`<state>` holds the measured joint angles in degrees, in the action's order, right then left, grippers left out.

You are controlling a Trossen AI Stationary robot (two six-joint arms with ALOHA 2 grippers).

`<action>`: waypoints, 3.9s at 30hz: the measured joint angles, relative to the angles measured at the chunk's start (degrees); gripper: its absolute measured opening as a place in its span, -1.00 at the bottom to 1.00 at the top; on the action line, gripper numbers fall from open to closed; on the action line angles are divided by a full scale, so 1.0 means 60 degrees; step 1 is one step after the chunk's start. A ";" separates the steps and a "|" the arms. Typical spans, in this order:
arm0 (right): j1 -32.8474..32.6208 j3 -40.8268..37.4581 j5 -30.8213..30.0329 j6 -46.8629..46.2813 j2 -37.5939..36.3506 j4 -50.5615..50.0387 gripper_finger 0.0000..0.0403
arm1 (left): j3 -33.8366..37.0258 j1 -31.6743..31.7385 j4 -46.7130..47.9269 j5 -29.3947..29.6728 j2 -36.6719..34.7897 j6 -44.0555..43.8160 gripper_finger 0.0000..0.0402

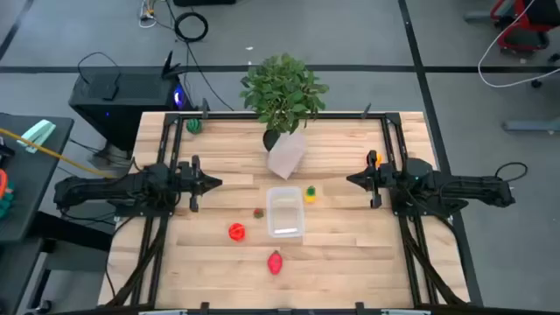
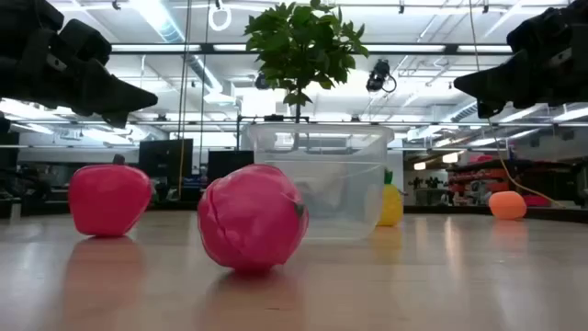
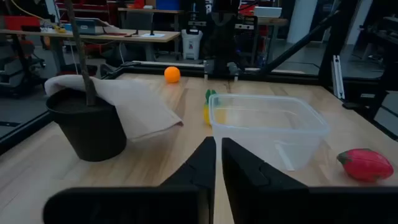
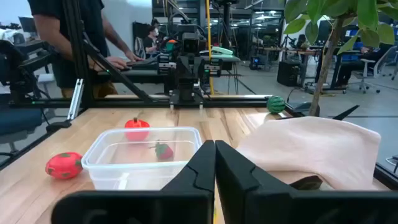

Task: Pick and placing Produce into tupperware

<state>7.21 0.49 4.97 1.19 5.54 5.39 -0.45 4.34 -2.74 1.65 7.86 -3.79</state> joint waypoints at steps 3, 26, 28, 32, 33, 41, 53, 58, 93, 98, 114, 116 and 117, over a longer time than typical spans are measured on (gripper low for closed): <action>0.0000 0.0000 -0.0001 -0.0001 0.0000 -0.0003 -0.91 | -0.0001 0.0000 0.0004 0.0000 -0.0001 -0.0001 -0.83; -0.0001 -0.0002 -0.0002 -0.0001 0.0000 -0.0001 -0.91 | 0.0000 -0.0004 0.0003 -0.0002 0.0001 -0.0001 -0.82; 0.0002 -0.0004 0.0000 -0.0003 0.0000 -0.0003 -0.91 | -0.0001 -0.0001 0.0001 -0.0001 0.0003 -0.0001 -0.84; 0.0002 0.0000 -0.0003 0.0000 0.0001 -0.0003 -0.91 | -0.0002 -0.0004 0.0001 -0.0001 0.0002 -0.0001 -0.86; 0.0002 -0.0002 0.0000 -0.0001 0.0000 -0.0001 -0.91 | -0.0003 0.0000 0.0000 0.0000 0.0000 -0.0001 -0.87; -0.0001 0.0000 0.0000 -0.0003 0.0000 -0.0003 -0.91 | 0.0000 0.0000 0.0003 -0.0001 0.0001 0.0002 -0.86; 0.0001 -0.0002 -0.0002 -0.0002 0.0001 -0.0001 -0.91 | -0.0002 0.0000 0.0000 0.0000 0.0002 0.0003 -0.85; -0.0001 -0.0001 -0.0003 -0.0001 0.0003 -0.0001 -0.91 | 0.0000 -0.0001 0.0003 0.0000 0.0002 0.0000 -0.88; 0.0001 0.0000 -0.0003 -0.0003 0.0004 -0.0003 -0.91 | -0.0001 -0.0003 -0.0022 0.0000 0.0001 0.1057 -0.83; 0.0001 -0.0003 -0.0002 -0.0001 0.0003 -0.0001 -0.91 | -0.0002 -0.0001 -0.0046 0.0000 0.0001 0.0966 -0.82; -0.0001 -0.0001 -0.0003 0.0072 0.0003 0.0000 -0.91 | -0.0002 0.0000 -0.3035 0.1634 0.0003 -0.0395 -0.89; 0.0002 -0.0004 -0.0003 0.0164 0.0004 0.0000 -0.91 | -0.0003 0.0000 -0.3916 0.1925 -0.0001 -0.0128 -0.92; -0.0002 0.0000 -0.0003 0.0160 0.0004 0.0000 -0.91 | -0.0003 0.0000 -0.4404 0.1994 -0.0001 0.0070 -0.93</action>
<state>7.20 0.49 4.95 2.15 5.56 5.39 -0.47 4.34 -29.16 13.61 7.86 -3.37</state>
